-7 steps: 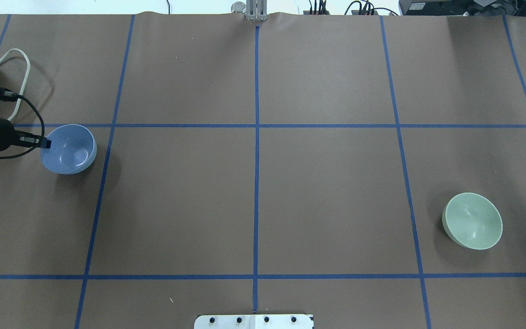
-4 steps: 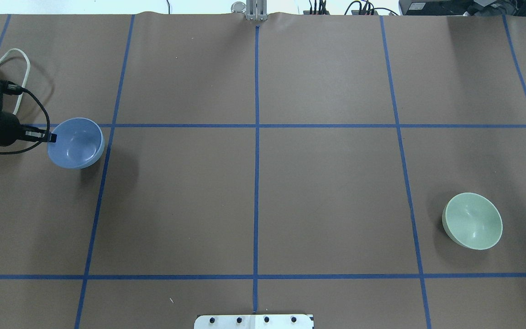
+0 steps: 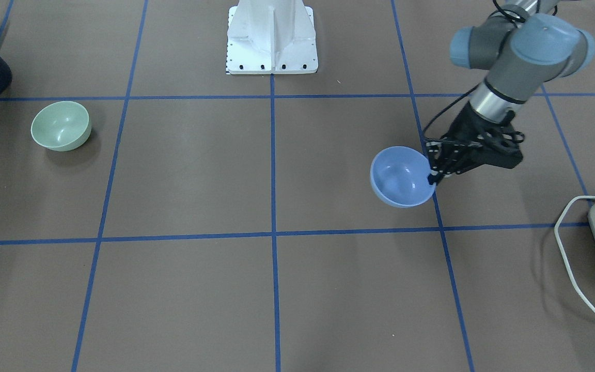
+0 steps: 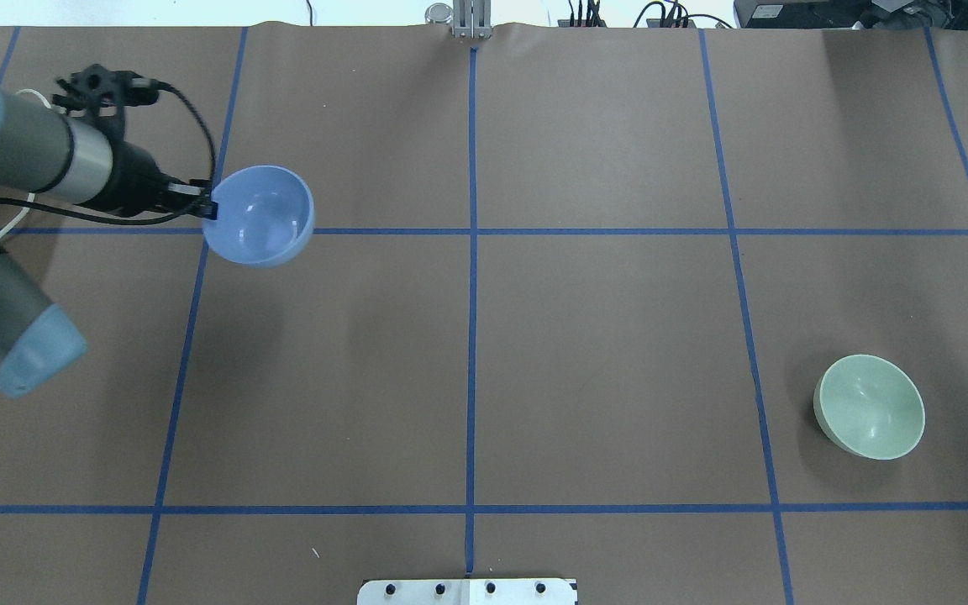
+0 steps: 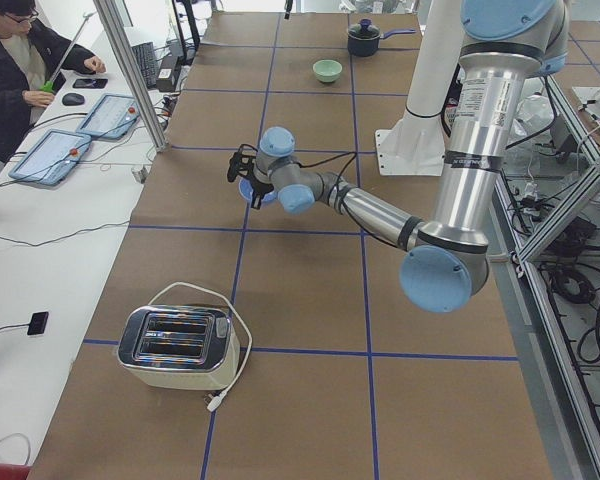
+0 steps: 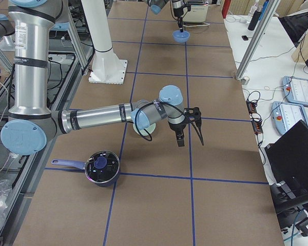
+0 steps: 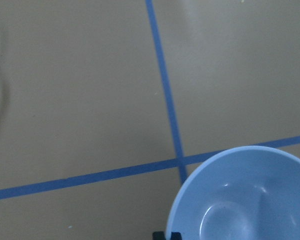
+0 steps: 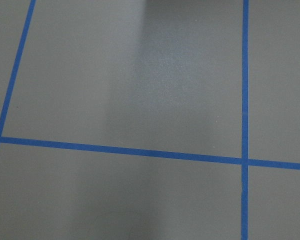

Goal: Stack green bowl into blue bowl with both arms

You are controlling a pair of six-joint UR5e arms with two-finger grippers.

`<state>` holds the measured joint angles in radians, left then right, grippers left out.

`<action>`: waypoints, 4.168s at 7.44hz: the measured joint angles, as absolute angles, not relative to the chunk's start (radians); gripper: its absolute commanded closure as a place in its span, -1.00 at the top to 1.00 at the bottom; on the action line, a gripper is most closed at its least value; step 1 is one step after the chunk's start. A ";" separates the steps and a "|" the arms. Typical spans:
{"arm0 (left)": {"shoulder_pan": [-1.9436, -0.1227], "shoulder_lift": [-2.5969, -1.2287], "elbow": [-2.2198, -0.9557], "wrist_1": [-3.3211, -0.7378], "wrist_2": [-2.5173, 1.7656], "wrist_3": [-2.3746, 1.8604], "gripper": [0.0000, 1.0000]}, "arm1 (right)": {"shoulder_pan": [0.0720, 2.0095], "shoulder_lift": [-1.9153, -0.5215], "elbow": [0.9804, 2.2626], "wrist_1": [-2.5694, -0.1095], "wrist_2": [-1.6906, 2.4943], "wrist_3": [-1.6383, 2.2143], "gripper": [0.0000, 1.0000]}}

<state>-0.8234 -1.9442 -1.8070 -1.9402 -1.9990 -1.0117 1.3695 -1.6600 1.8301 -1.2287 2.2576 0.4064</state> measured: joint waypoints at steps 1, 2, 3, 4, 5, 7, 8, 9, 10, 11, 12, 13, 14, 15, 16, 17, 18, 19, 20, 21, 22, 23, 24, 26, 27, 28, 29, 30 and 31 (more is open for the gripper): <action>-0.745 -2.051 -1.784 -1.848 -1.940 -1.057 -1.00 | 1.369 -1.660 1.830 -1.228 2.259 0.407 1.00; -0.671 -2.132 -1.737 -1.801 -1.891 -1.083 -1.00 | 1.369 -1.660 1.830 -1.228 2.259 0.407 1.00; -0.612 -2.192 -1.687 -1.785 -1.855 -1.099 -1.00 | 1.368 -1.660 1.829 -1.228 2.259 0.407 1.00; -0.565 -2.240 -1.638 -1.780 -1.824 -1.109 -1.00 | 1.368 -1.660 1.829 -1.229 2.260 0.407 1.00; -0.533 -2.271 -1.600 -1.780 -1.799 -1.114 -1.00 | 1.368 -1.660 1.829 -1.229 2.260 0.407 1.00; -0.501 -2.289 -1.571 -1.785 -1.773 -1.113 0.98 | 1.368 -1.660 1.829 -1.229 2.261 0.408 1.00; -0.493 -2.290 -1.569 -1.786 -1.765 -1.111 0.99 | 1.368 -1.660 1.829 -1.229 2.261 0.408 1.00; -0.491 -2.290 -1.579 -1.786 -1.761 -1.108 0.99 | 1.368 -1.657 1.829 -1.229 2.263 0.408 1.00; -0.499 -2.288 -1.606 -1.782 -1.762 -1.103 0.99 | 1.368 -1.653 1.834 -1.229 2.275 0.418 1.00; -0.530 -2.276 -1.648 -1.767 -1.780 -1.080 0.99 | 1.361 -1.648 1.856 -1.229 2.294 0.462 1.00; -0.583 -2.241 -1.701 -1.746 -1.823 -1.026 0.99 | 1.338 -1.648 1.895 -1.231 2.306 0.535 1.00; -0.661 -2.181 -1.756 -1.730 -1.892 -0.936 0.99 | 1.301 -1.661 1.937 -1.231 2.307 0.602 1.00; -0.765 -2.108 -1.797 -1.723 -1.984 -0.810 0.99 | 1.258 -1.688 1.980 -1.232 2.299 0.654 1.00; -0.884 -2.032 -1.816 -1.721 -2.078 -0.674 0.99 | 1.216 -1.723 2.026 -1.232 2.288 0.682 1.00; -1.024 -1.945 -1.823 -1.719 -2.175 -0.517 0.99 | 1.172 -1.764 2.071 -1.232 2.275 0.693 1.00; -1.162 -1.864 -1.822 -1.716 -2.256 -0.375 0.99 | 1.124 -1.802 2.102 -1.232 2.248 0.697 1.00; -1.293 -1.795 -1.817 -1.697 -2.309 -0.239 0.99 | 1.075 -1.831 2.118 -1.232 2.209 0.696 1.00; -1.401 -1.741 -1.805 -1.621 -2.341 -0.100 0.99 | 1.033 -1.854 2.123 -1.232 2.178 0.693 1.00; -1.491 -1.700 -1.793 -1.510 -2.361 0.023 0.99 | 0.995 -1.869 2.124 -1.228 2.154 0.692 0.99; -1.582 -1.669 -1.784 -1.430 -2.365 0.147 0.99 | 0.964 -1.875 2.109 -1.208 2.131 0.694 0.95; -1.665 -1.641 -1.777 -1.396 -2.365 0.252 0.99 | 0.938 -1.879 2.063 -1.148 2.112 0.698 0.87; -1.716 -1.619 -1.777 -1.384 -2.363 0.308 0.99 | 0.920 -1.881 2.002 -1.069 2.096 0.700 0.53; -1.737 -1.603 -1.780 -1.381 -2.361 0.330 0.99 | 0.902 -1.883 1.952 -1.010 2.079 0.702 0.13; -1.746 -1.594 -1.783 -1.381 -2.361 0.339 0.99 | 0.847 -1.883 1.914 -0.973 2.054 0.702 0.01; -1.746 -1.593 -1.784 -1.382 -2.362 0.339 0.99 | 0.815 -1.883 1.910 -0.970 2.044 0.702 -0.38; -1.746 -1.592 -1.786 -1.383 -2.362 0.339 0.99 | 0.788 -1.884 1.909 -0.969 2.038 0.703 -0.98; -1.746 -1.591 -1.787 -1.384 -2.363 0.340 0.99 | 0.775 -1.885 1.908 -0.968 2.036 0.702 -1.00; -1.746 -1.590 -1.788 -1.385 -2.365 0.340 0.99 | 0.770 -1.888 1.907 -0.968 2.035 0.701 -1.00; -1.747 -1.590 -1.788 -1.386 -2.366 0.341 0.99 | 0.770 -1.891 1.910 -0.966 2.035 0.699 -1.00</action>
<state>-1.7466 -1.5896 -1.7884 -1.3857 -2.3660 0.3408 0.7699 -1.8907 1.9104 -0.9660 2.0352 0.6989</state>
